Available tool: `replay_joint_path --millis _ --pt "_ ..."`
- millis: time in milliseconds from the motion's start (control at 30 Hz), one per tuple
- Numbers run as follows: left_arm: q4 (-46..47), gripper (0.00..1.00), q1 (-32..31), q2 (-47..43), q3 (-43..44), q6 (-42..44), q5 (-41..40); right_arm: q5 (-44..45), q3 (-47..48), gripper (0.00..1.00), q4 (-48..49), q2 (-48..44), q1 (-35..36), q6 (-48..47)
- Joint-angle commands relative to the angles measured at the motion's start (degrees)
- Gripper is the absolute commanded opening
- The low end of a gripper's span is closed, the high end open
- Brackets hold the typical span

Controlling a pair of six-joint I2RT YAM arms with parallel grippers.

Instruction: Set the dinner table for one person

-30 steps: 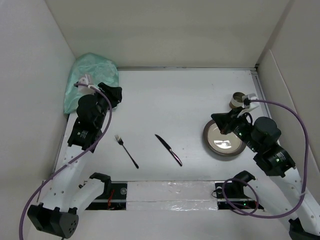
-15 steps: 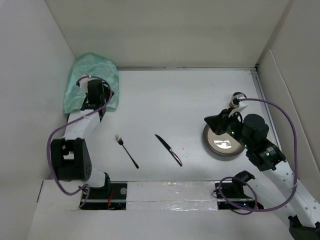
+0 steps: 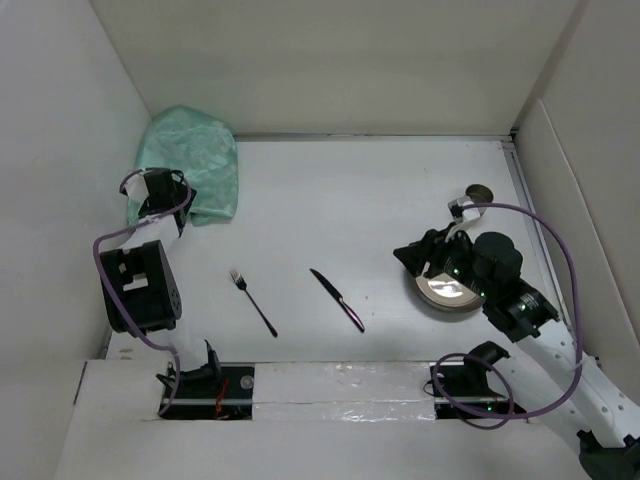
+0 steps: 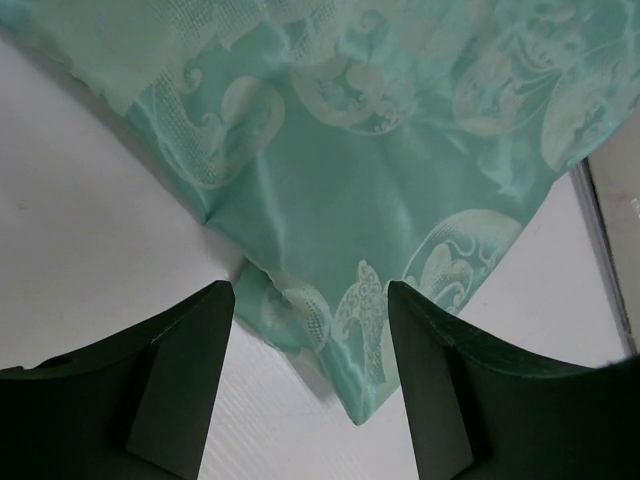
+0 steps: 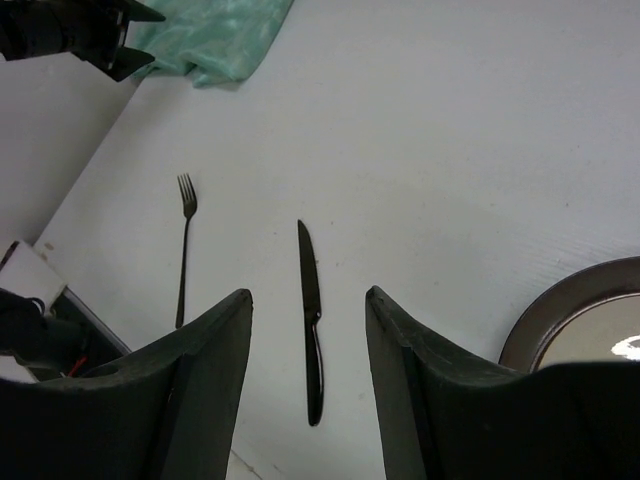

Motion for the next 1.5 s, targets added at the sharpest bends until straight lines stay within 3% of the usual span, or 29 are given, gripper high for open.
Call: replay_joint_path --millis 0,267,333,400,433,467,567,800,833,967,1067,1233,1267,1333,1467 --pt "1.7 0.61 -0.4 4.3 3.3 1.1 4.0 -2.3 -0.8 0.55 3.6 0.6 0.5 -0.4" --pt "3.5 0.60 -2.8 11.4 6.2 1.2 8.5 -3.0 -1.6 0.55 5.0 2.1 0.5 -0.5" --pt "4.4 0.55 -3.4 13.1 7.4 0.5 9.5 -3.6 -0.9 0.55 4.5 3.4 0.5 -0.6" --pt "6.7 0.41 -4.9 13.9 7.5 0.3 13.2 -4.2 -1.6 0.55 6.5 4.4 0.5 -0.2" --pt "7.0 0.34 -5.5 14.7 7.7 0.2 13.8 -4.2 -1.6 0.55 6.9 4.9 0.5 -0.2" --pt "7.2 0.17 -7.0 15.2 8.0 -0.4 14.5 -4.1 -1.4 0.55 6.7 5.4 0.5 -0.3" --pt "8.5 0.00 -10.8 16.5 9.6 -1.1 17.8 -3.5 -2.1 0.55 9.2 7.1 0.5 0.3" --pt "10.2 0.00 -21.1 18.1 13.9 -2.6 21.4 -1.1 0.0 0.55 11.7 13.6 0.5 -0.9" --pt "10.2 0.05 -21.9 18.1 14.1 -2.6 21.6 -0.7 0.4 0.55 11.7 14.3 0.5 -0.9" --pt "9.5 0.55 -23.3 17.4 14.9 -0.9 24.1 0.3 1.2 0.59 14.0 18.1 0.5 -1.0" --pt "7.4 0.71 -23.3 13.0 12.4 1.0 23.0 0.0 1.9 0.60 15.3 21.9 0.5 -0.8" --pt "9.7 0.73 -23.3 -3.4 -1.9 0.5 10.5 -2.4 3.2 0.60 17.9 27.0 1.0 -0.9" --pt "11.2 0.72 -23.3 -6.3 -7.7 -2.5 3.9 -2.5 3.2 0.60 18.2 27.0 1.0 -0.9" --pt "14.3 0.70 -21.5 -13.3 -14.2 -6.6 2.4 -2.7 2.1 0.60 20.3 26.3 1.5 -0.9" --pt "16.4 0.69 -16.7 -16.9 -24.9 -14.6 1.8 -1.9 2.2 0.60 19.1 24.9 2.0 -1.5"
